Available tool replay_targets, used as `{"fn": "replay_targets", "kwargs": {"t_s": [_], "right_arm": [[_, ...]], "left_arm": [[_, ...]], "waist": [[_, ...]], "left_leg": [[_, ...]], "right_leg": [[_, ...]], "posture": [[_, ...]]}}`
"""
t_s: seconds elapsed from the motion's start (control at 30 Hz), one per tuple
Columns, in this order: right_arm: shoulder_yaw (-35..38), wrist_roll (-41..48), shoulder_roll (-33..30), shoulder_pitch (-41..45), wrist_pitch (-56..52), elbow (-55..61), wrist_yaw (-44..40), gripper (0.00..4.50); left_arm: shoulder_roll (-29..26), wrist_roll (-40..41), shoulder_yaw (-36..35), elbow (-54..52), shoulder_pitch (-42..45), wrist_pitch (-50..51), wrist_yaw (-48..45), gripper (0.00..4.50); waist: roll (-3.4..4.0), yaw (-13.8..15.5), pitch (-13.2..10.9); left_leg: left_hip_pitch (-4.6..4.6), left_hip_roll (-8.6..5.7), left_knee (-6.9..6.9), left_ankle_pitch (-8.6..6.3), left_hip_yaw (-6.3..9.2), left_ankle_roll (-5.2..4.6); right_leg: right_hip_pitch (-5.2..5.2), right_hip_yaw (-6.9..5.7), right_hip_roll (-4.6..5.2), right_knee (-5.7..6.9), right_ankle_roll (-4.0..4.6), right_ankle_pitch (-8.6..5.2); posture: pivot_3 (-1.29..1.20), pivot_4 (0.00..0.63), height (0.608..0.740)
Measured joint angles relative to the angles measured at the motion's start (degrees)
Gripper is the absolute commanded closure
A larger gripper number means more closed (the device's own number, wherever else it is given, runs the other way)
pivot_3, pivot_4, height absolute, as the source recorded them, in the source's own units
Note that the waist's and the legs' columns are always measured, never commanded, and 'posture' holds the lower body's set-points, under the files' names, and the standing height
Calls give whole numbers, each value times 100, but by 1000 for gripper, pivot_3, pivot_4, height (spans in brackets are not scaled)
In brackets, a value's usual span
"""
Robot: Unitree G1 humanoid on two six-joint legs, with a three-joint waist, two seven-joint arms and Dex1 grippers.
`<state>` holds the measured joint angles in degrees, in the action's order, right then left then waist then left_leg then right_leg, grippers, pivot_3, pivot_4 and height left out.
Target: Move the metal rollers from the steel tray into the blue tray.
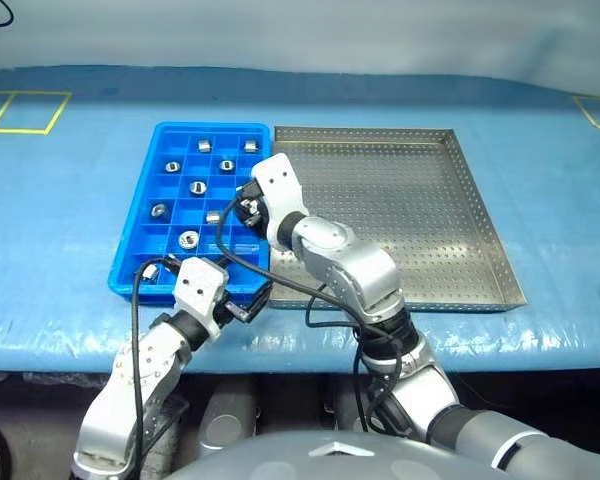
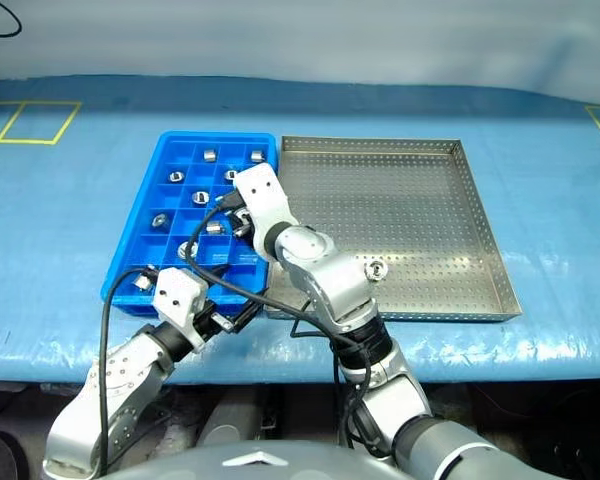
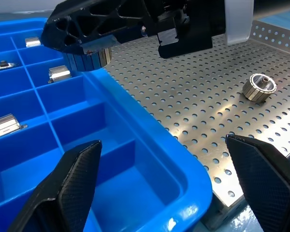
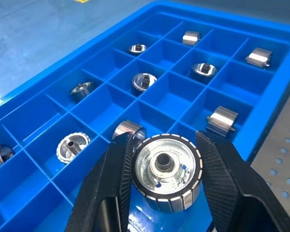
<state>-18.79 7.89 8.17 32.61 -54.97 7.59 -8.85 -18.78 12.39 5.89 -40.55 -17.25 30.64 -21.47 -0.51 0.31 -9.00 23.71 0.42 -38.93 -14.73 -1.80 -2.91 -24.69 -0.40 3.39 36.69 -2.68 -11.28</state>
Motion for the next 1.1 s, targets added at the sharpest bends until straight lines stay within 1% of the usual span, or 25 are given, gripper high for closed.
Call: {"fn": "replay_targets", "kwargs": {"t_s": [0.27, 0.33, 0.4, 0.47, 0.57, 0.67, 0.73, 0.83, 1.0, 1.1], "right_arm": [[-388, -42, -115, -290, 96, -388, -289, 2835], [-426, -85, -151, -328, 194, -389, -296, 2120], [-445, -98, -144, -367, 275, -388, -296, 1600], [-429, -102, -137, -396, 366, -378, -266, 903], [-262, -133, -125, -437, 448, -231, -90, 16], [89, -202, -293, -524, 407, 84, 76, 16], [436, -206, -459, -658, 232, 607, 183, 16], [892, -219, -745, -804, -128, 1393, 320, 16], [1413, -354, -1399, -1377, -901, 2301, 503, 16], [1670, -368, -1552, -1799, -1358, 2639, 549, 16]], "left_arm": [[3, 1, 4, -29, -113, 0, 61, 0], [-3, 3, 11, -29, -112, 0, 53, 0], [-18, 7, 16, -30, -107, 0, 29, 0], [-63, 14, 23, -29, -59, 0, 6, 0], [-115, 52, 35, -29, 111, 9, -63, 0], [-135, 137, 97, -23, 330, 14, -157, 0], [-161, 182, 166, -6, 480, 16, -246, 0], [-167, 232, 275, 54, 681, 16, -357, 0], [-190, 267, 466, 277, 926, 16, -530, 0], [-219, 284, 621, 388, 1067, 6, -667, 0]], "waist": [[1, 101, -1], [2, 111, -1], [3, 112, -1], [3, 134, -2], [3, 155, -2], [4, 140, -3], [5, 107, -3], [6, 46, -3], [6, -96, -2], [7, -202, -2]], "left_leg": [[3, 0, 4, -2, 7, 3], [0, 1, 5, -2, 15, 4], [-2, 2, 5, -3, 17, 5], [-1, 2, 4, -3, 21, 5], [3, -1, 4, -3, 26, 5], [11, -4, 4, -4, 28, 3], [21, -5, 5, -7, 27, 1], [28, -4, 13, -7, 26, 3], [27, -3, 23, -8, 21, 3], [22, -2, 24, -8, 12, 2]], "right_leg": [[-2, -11, 2, -6, 5, -4], [-5, -19, 2, -15, 3, -5], [-8, -22, 1, -20, 2, -5], [-6, -26, 3, -24, 2, -5], [-3, -32, 7, -34, -1, -2], [-2, -33, 7, -53, 0, 7], [0, -33, 6, -56, 17, 19], [6, -32, 2, -57, 20, 18], [6, -30, 0, -62, 20, 14], [7, -21, -2, -62, 1, 3]], "posture": [[153, 150, 740], [139, 150, 740], [124, 150, 740], [102, 150, 740], [68, 150, 740], [27, 150, 740], [1, 150, 740], [-30, 150, 740], [-85, 150, 740], [-106, 150, 740]]}}
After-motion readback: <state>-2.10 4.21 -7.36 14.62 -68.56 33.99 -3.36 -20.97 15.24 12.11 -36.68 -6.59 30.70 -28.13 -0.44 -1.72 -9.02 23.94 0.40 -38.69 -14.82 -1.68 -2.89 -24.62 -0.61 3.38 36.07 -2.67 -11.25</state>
